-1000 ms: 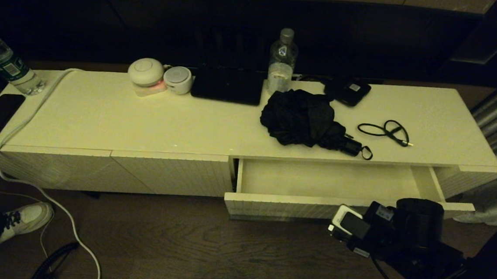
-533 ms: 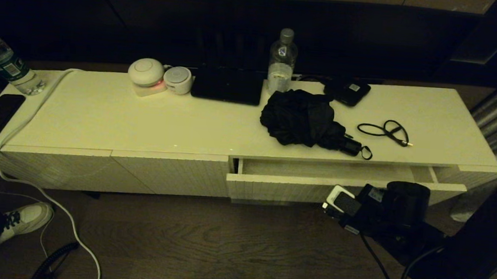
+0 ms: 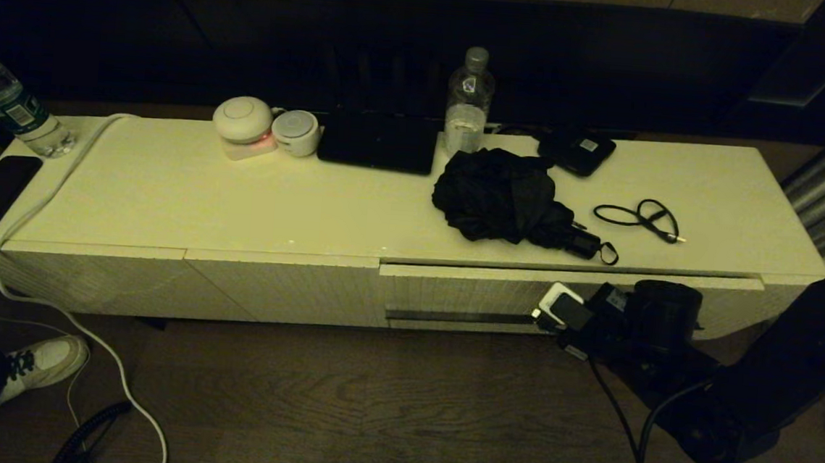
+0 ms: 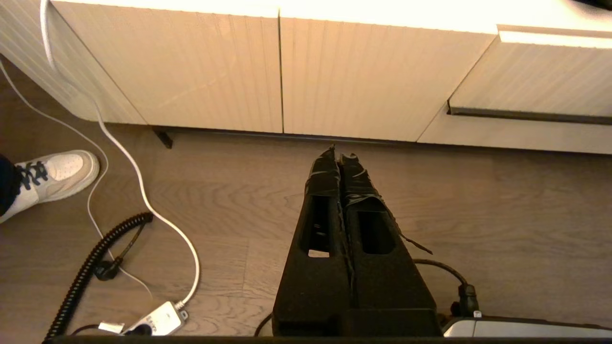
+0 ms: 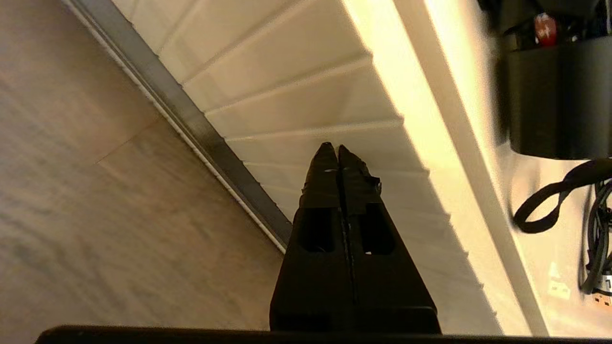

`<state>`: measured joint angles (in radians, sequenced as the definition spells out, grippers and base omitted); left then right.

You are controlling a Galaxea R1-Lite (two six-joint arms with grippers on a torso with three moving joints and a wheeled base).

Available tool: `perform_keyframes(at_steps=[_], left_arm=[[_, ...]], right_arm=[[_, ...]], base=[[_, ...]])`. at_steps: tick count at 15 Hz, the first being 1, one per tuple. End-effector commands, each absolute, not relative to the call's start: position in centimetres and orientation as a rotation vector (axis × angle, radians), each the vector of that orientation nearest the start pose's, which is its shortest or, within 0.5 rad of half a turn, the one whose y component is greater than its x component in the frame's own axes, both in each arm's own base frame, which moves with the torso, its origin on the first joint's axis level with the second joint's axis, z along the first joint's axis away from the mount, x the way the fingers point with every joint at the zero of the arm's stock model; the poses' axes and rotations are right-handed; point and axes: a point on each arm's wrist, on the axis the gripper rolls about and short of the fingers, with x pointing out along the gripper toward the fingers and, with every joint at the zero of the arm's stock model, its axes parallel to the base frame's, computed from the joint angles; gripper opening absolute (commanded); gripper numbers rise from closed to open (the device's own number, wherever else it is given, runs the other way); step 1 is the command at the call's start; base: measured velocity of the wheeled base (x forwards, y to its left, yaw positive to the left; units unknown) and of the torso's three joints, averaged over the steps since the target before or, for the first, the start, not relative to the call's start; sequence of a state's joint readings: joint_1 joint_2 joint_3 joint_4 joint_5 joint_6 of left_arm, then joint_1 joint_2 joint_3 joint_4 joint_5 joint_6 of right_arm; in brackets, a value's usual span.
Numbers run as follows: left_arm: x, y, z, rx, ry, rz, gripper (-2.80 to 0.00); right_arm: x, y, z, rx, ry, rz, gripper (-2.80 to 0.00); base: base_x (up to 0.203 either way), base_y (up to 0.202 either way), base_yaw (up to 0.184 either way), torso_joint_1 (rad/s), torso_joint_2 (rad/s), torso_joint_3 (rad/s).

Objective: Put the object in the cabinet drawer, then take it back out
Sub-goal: Close the drawer

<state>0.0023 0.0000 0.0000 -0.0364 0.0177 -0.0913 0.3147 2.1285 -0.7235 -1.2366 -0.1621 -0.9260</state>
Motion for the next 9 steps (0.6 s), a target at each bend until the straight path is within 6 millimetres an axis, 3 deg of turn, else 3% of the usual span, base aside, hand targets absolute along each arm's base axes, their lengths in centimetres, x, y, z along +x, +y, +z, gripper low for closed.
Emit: perform_keyframes(at_steps=[1,7,9], left_arm=[[-2.3,0.0,7.9,-0.092,-0.039,0.020,-2.80],[-2.3,0.0,7.9,-0.092,-0.039,0.020,-2.80],[-2.3,0.0,7.9,-0.092,-0.039,0.020,-2.80]], right_arm=[[35.2,10.7,7.8,-0.963,0.072,0.201,-2.80],[35.3,10.4,8.6,-0.960,0.057,0.176,-2.80],[34.3,10.0,9.9,-0.955,0.043,0.152,-2.80]], base=[[0.000,0.000,0.000,0.000,0.00,0.000],[0.000,0.000,0.000,0.000,0.00,0.000],[0.000,0.000,0.000,0.000,0.00,0.000]])
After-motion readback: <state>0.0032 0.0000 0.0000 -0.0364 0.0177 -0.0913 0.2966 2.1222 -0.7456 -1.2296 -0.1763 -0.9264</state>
